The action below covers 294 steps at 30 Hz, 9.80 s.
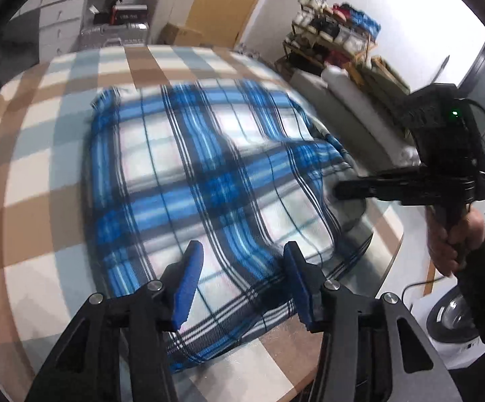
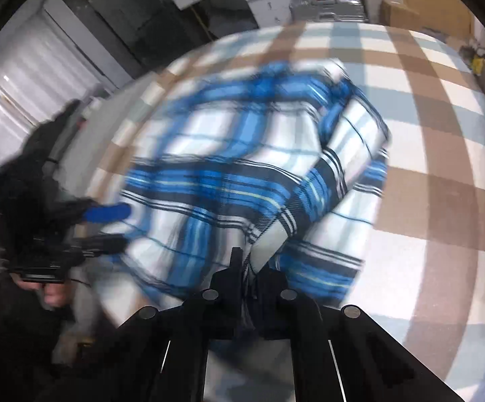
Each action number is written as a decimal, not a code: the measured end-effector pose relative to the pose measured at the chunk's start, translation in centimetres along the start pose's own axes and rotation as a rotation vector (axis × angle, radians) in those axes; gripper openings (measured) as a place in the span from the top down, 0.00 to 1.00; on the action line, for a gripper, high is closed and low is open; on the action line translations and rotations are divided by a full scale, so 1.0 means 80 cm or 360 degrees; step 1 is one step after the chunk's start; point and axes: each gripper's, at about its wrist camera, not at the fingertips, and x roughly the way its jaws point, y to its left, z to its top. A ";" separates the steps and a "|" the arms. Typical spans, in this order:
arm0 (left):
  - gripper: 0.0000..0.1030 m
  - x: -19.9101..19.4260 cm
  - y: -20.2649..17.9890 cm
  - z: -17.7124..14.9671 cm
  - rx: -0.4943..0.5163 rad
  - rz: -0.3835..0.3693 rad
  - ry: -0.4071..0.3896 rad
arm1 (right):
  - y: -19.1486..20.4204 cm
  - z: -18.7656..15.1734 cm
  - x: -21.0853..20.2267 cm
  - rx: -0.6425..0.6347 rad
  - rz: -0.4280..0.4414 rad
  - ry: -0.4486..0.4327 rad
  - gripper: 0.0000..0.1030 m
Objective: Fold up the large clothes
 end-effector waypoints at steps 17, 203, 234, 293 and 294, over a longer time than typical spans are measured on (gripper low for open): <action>0.58 0.061 -0.003 -0.007 0.0158 0.0000 0.0215 | -0.033 -0.068 0.010 0.0309 0.0094 0.0345 0.88; 0.79 0.053 0.087 0.119 -0.0110 0.0068 0.0349 | 0.078 0.085 0.018 -0.0024 0.0024 -0.0329 0.71; 0.51 -0.249 0.445 -0.033 -0.0877 0.1270 -0.0076 | 0.489 0.225 0.262 -0.0766 0.0244 -0.0179 0.43; 0.05 -0.127 0.493 0.015 -0.0809 0.1148 0.0024 | 0.363 0.126 0.136 -0.0716 0.0386 -0.0439 0.33; 0.05 -0.142 0.471 0.008 -0.0827 0.1165 -0.0068 | 0.362 0.123 0.124 -0.0709 0.0362 -0.0497 0.31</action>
